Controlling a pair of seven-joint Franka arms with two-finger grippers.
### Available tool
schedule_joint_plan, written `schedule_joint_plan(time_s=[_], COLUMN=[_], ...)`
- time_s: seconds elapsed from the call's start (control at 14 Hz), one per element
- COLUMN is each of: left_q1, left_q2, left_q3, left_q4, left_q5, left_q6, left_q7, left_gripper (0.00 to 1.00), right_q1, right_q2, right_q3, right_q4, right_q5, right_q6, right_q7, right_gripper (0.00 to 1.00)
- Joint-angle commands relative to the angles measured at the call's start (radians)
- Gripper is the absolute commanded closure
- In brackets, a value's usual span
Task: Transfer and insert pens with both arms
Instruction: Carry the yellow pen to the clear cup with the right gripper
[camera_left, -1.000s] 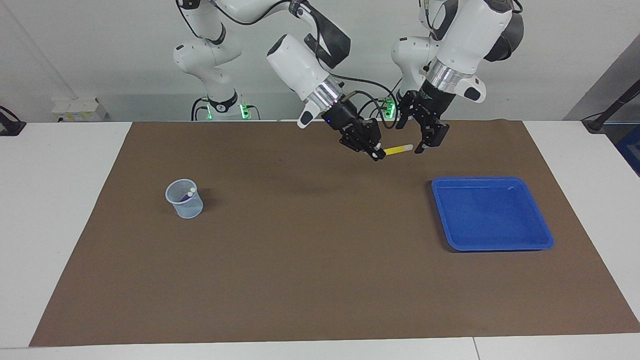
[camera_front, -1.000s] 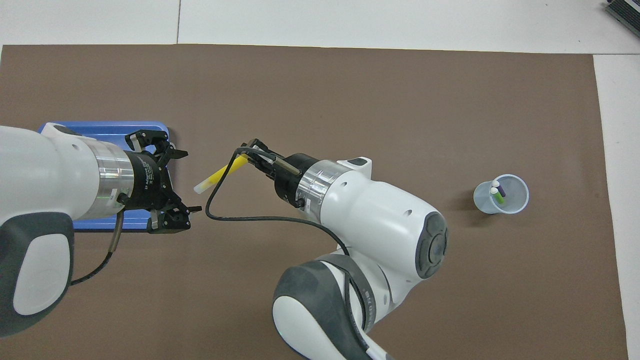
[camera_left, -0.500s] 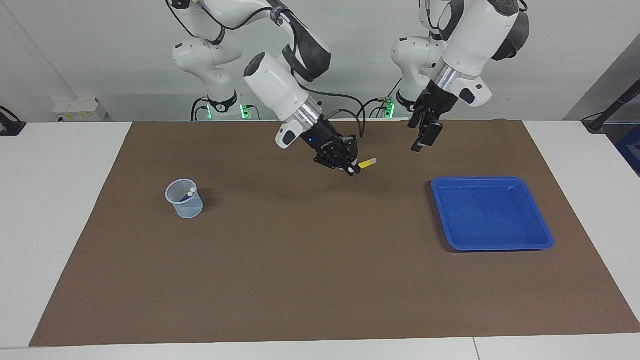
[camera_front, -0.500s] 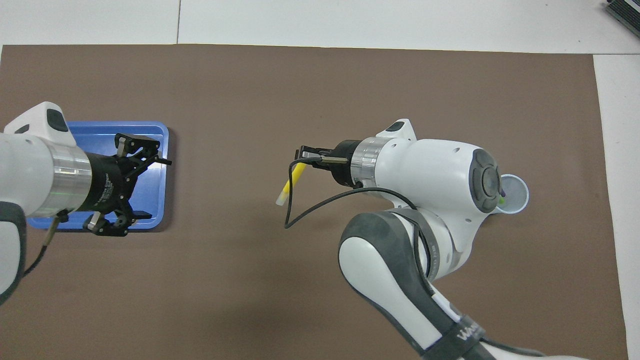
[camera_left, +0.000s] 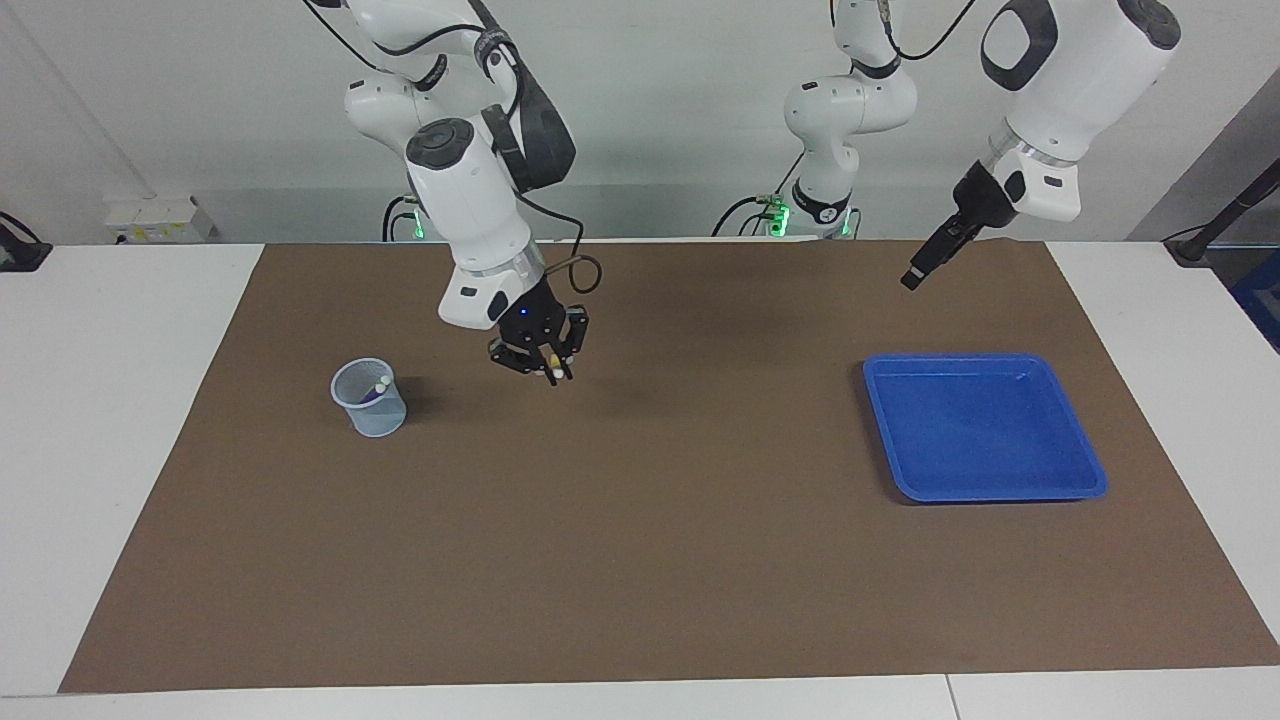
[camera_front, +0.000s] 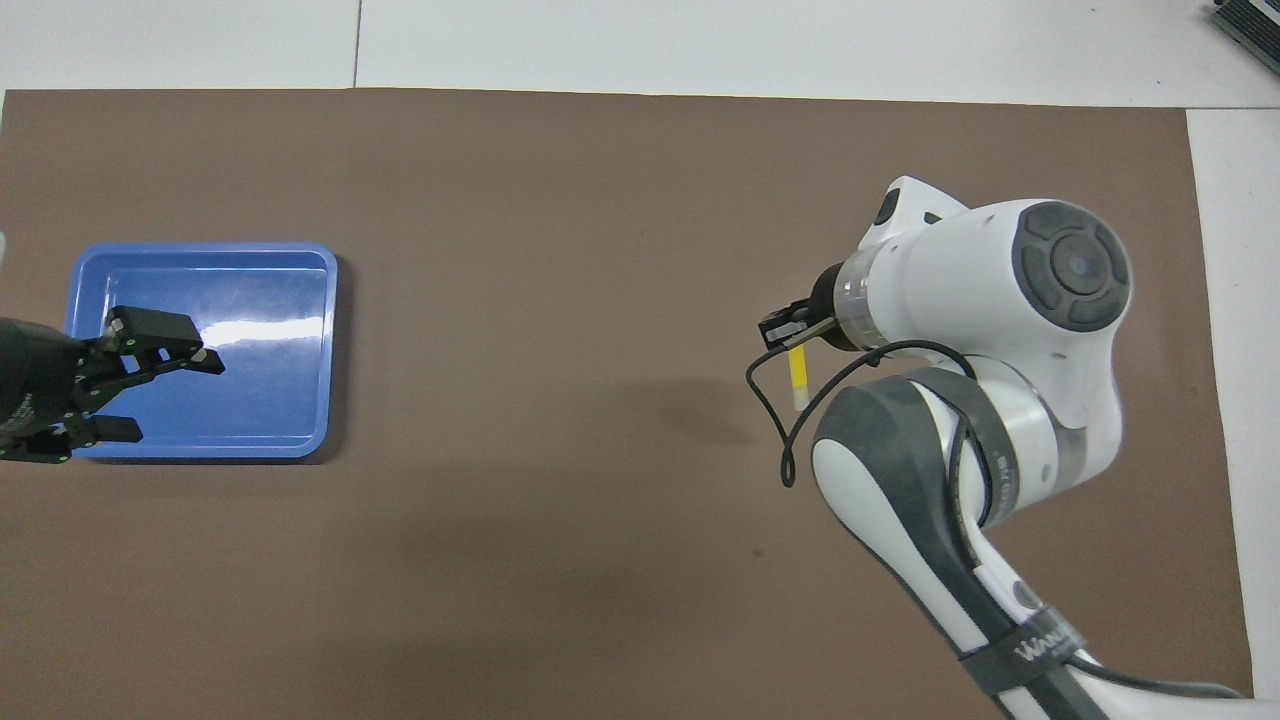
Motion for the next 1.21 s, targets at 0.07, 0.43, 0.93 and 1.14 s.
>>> schedule_joint_plan(time_s=[0.07,0.43,0.93,1.14], left_q1=[0.066,0.053,0.052,0.052], left_q2=[-0.023,-0.022,-0.020,-0.014], left_q3=[-0.007,-0.014,-0.020,-0.020], left_q4=[0.005,0.027,0.058,0.076], left_q5=[0.081,0.255,0.309,0.307], left_q6=[-0.048,-0.050,-0.047,-0.047], left_q7=[0.288,0.451,0.480,0.477], left_gripper=[0.00,0.00,0.00,0.00], right_q1=[-0.138,-0.213,-0.245,-0.265], right_q2=[-0.055,-0.075,-0.135,-0.135], right_q3=[0.013,0.013,0.016,0.014], right_q4=[-0.003,-0.037,-0.233,-0.256], right_q5=[-0.118,-0.187,-0.190,-0.190], right_q6=[-0.108,-0.123,0.027,0.056], right_q7=[-0.305,-0.485,-0.476,-0.502], right_gripper=[1.00,1.00,1.00,1.00])
